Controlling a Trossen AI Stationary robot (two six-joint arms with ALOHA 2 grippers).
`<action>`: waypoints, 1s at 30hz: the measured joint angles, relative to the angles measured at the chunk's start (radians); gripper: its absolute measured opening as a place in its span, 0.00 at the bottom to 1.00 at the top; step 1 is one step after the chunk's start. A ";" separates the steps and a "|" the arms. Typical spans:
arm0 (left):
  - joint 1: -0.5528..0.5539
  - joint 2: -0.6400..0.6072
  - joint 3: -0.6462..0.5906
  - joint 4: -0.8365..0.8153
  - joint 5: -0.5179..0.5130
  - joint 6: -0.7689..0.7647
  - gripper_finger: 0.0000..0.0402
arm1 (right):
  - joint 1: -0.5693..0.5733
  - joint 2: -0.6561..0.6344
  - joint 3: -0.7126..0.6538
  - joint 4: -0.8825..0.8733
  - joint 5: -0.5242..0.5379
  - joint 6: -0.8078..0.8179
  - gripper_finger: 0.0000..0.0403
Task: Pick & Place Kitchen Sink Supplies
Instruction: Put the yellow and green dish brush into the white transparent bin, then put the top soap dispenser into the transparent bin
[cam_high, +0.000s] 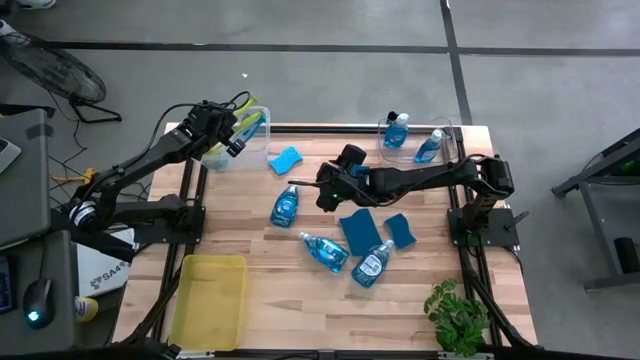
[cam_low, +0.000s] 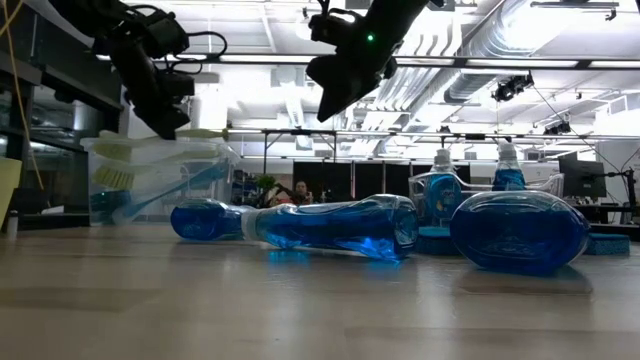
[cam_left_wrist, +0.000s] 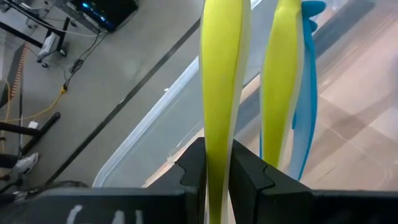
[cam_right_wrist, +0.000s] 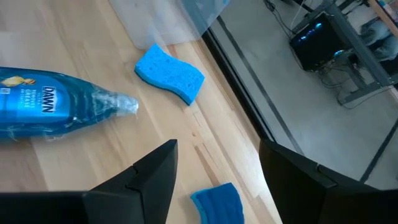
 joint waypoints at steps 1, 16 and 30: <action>0.000 0.000 0.000 0.000 -0.006 -0.002 0.10 | 0.000 0.000 0.000 0.000 -0.006 0.000 0.55; 0.000 0.108 0.008 0.011 0.012 0.000 0.10 | 0.000 0.000 0.000 0.000 -0.014 -0.002 0.55; 0.000 0.104 0.014 -0.029 -0.003 -0.001 0.28 | -0.008 0.000 0.000 0.000 -0.028 -0.008 0.55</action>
